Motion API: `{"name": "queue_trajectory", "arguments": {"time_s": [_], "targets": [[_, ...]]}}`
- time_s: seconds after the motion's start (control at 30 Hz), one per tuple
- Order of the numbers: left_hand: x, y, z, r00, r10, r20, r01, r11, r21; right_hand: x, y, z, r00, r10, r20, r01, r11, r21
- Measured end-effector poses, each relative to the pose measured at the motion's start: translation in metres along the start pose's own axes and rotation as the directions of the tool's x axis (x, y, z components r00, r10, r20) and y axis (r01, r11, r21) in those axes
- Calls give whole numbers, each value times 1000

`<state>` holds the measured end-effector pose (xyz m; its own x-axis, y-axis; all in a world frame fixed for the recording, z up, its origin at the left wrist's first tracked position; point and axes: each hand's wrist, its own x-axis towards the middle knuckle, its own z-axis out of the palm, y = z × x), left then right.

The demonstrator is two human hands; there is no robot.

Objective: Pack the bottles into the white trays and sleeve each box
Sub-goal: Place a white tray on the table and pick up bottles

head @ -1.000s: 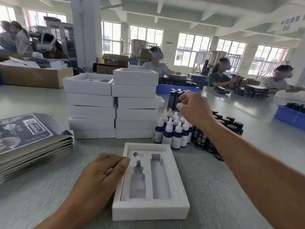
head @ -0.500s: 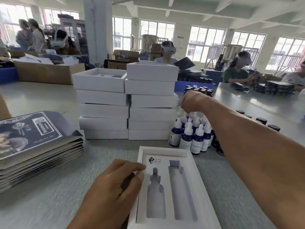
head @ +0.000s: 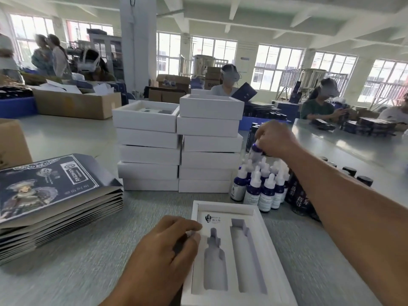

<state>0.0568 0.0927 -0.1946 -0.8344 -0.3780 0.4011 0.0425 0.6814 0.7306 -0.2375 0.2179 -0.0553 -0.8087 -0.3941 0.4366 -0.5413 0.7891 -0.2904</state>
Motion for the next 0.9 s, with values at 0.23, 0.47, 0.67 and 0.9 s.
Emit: {"name": "queue_trajectory", "arguments": {"time_s": [0.23,0.47,0.67,0.9], "targets": [[-2,1,0,997,0,77,-3,999,39,-126,18,-94,997,-68,-47,80,942,326],[-12,10,2,990,60,129,-68,996,59,-215,29,-82,997,25,66,-54,876,479],[-18,15,-1,985,68,157,-78,995,59,-221,1,-68,934,-150,325,-168,617,769],[-17,13,-1,981,73,181,-88,993,75,-222,-16,-25,841,-173,512,-347,554,757]]}}
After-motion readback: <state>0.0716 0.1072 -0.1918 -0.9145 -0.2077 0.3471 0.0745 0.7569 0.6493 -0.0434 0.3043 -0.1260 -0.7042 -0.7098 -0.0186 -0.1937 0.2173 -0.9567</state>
